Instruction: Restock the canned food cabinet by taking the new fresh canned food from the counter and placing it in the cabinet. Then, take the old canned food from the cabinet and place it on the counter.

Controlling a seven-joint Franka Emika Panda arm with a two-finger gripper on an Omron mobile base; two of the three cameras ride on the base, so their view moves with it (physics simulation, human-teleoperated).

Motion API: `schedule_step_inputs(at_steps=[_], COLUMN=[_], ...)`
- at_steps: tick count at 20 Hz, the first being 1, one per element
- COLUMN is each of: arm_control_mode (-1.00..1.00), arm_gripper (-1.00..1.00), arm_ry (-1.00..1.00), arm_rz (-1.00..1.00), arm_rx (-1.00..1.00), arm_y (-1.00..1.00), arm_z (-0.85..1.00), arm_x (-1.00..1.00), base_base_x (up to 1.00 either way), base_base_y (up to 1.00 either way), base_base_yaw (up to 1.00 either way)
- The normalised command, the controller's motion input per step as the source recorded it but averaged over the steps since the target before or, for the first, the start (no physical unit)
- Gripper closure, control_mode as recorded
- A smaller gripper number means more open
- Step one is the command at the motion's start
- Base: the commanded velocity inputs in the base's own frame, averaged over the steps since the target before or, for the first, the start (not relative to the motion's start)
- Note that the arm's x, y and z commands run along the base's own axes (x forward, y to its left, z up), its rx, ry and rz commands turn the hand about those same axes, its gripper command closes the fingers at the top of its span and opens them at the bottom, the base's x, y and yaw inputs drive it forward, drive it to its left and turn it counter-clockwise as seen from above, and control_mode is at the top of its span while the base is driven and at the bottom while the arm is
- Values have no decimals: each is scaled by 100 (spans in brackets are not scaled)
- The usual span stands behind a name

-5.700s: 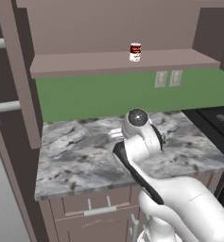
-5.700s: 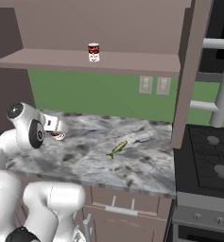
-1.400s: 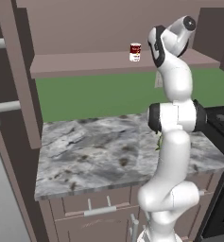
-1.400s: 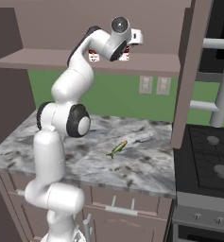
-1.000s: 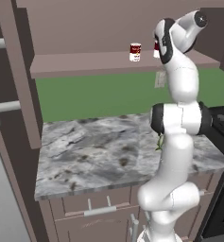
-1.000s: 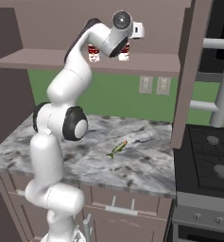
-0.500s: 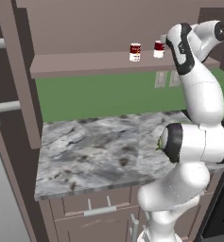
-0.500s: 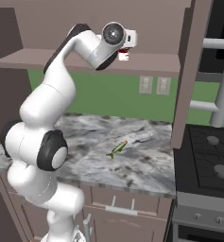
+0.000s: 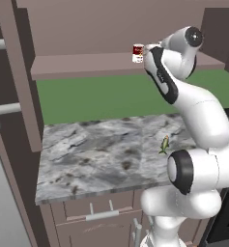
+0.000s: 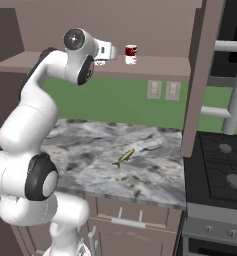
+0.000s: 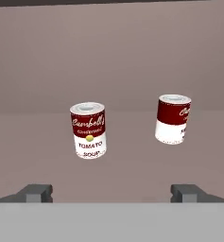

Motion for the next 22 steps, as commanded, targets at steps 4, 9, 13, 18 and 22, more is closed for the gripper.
schedule_step_inputs(at_steps=[4,9,13,18,22], arm_control_mode=[-100,-100,-100,-100,-100], arm_gripper=[-100,-100,-100,-100,-100], arm_ry=[5,3,2,0,0], arm_rz=[0,0,0,0,0], arm_rx=[-3,4,5,0,0], arm_y=[16,9,6,0,0], arm_z=[-1,-33,-17,-2,0], arm_x=[2,22,38,60,57], base_base_x=[0,0,0,0,0], base_base_y=[0,0,0,0,0], base_base_yaw=[0,0,0,0,0])
